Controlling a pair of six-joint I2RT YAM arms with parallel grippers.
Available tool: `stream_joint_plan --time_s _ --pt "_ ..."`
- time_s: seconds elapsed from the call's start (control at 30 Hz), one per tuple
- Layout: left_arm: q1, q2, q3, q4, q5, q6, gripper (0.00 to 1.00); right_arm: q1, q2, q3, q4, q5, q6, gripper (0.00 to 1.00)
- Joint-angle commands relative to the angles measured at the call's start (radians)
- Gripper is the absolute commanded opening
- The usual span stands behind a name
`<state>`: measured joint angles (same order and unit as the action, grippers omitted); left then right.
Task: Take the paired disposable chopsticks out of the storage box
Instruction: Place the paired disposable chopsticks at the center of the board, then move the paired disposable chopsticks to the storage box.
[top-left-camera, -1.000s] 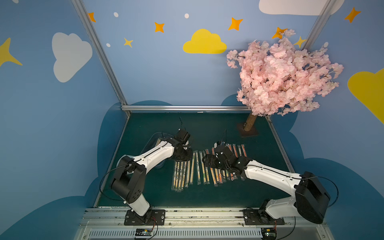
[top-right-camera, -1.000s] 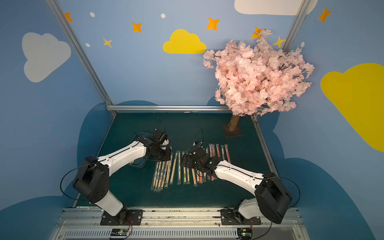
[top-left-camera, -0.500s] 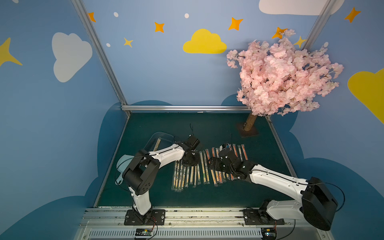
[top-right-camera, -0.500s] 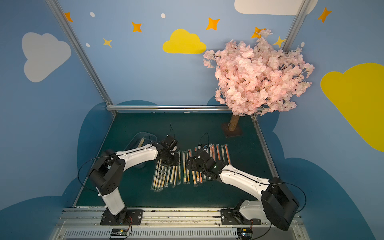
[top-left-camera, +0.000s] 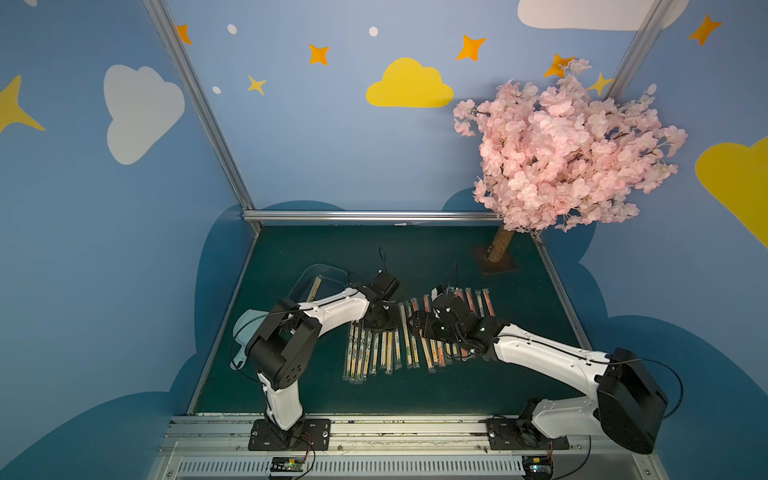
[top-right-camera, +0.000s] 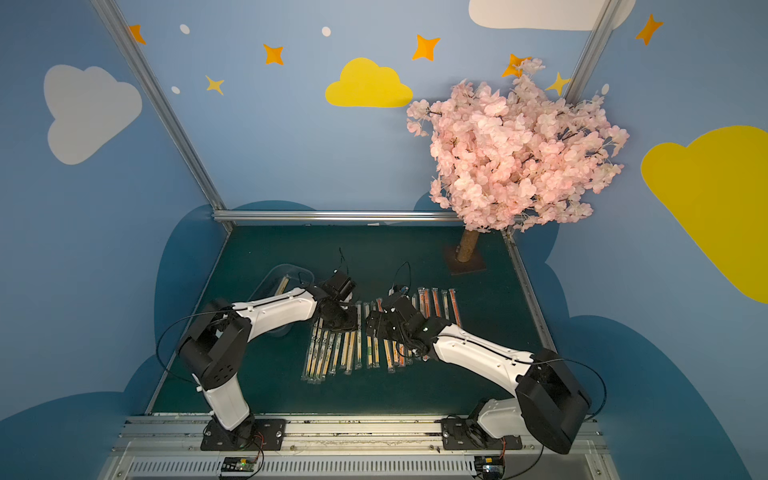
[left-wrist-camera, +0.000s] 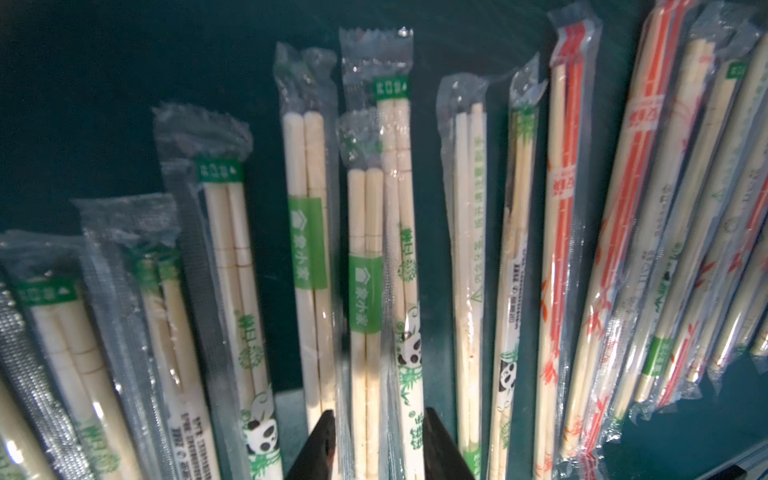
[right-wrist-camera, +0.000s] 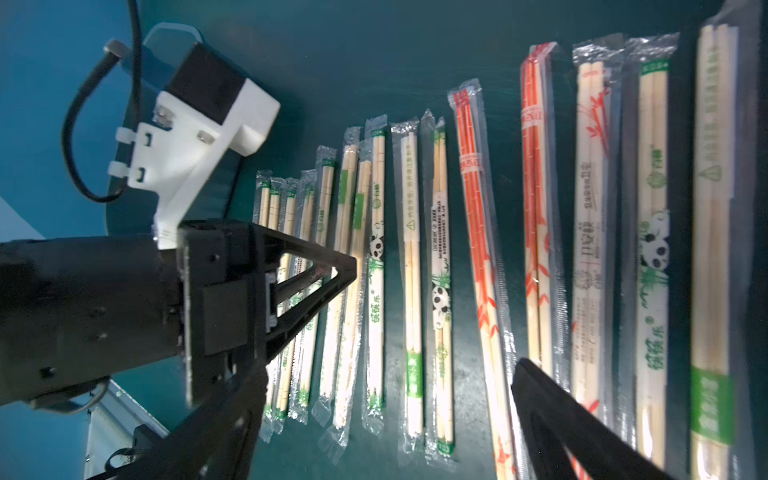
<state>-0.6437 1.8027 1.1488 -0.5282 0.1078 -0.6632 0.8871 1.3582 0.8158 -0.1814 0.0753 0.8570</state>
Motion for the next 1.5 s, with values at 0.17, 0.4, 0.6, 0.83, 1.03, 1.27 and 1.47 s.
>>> stream_joint_plan --time_s 0.17,0.4,0.6,0.83,1.03,1.27,1.47 --pt "0.084 -0.145 0.085 -0.136 -0.077 0.034 0.4 0.032 0.086 0.117 0.055 -0.042 -0.003 0.95" --pt "0.326 -0.234 0.119 -0.192 -0.132 0.173 0.42 0.081 0.217 0.255 0.082 -0.084 -0.027 0.95" --pt "0.498 -0.154 0.173 -0.247 -0.217 0.327 0.45 0.12 0.286 0.328 0.062 -0.095 -0.056 0.95" --pt "0.586 0.032 0.265 -0.343 -0.217 0.379 0.43 0.127 0.285 0.315 0.077 -0.098 -0.055 0.95" --pt "0.605 0.12 0.287 -0.341 -0.243 0.38 0.42 0.139 0.291 0.326 0.075 -0.092 -0.064 0.95" --pt "0.629 0.193 0.32 -0.348 -0.284 0.392 0.41 0.142 0.291 0.327 0.078 -0.092 -0.065 0.95" --pt "0.651 0.241 0.352 -0.354 -0.287 0.403 0.41 0.142 0.292 0.325 0.077 -0.091 -0.064 0.95"
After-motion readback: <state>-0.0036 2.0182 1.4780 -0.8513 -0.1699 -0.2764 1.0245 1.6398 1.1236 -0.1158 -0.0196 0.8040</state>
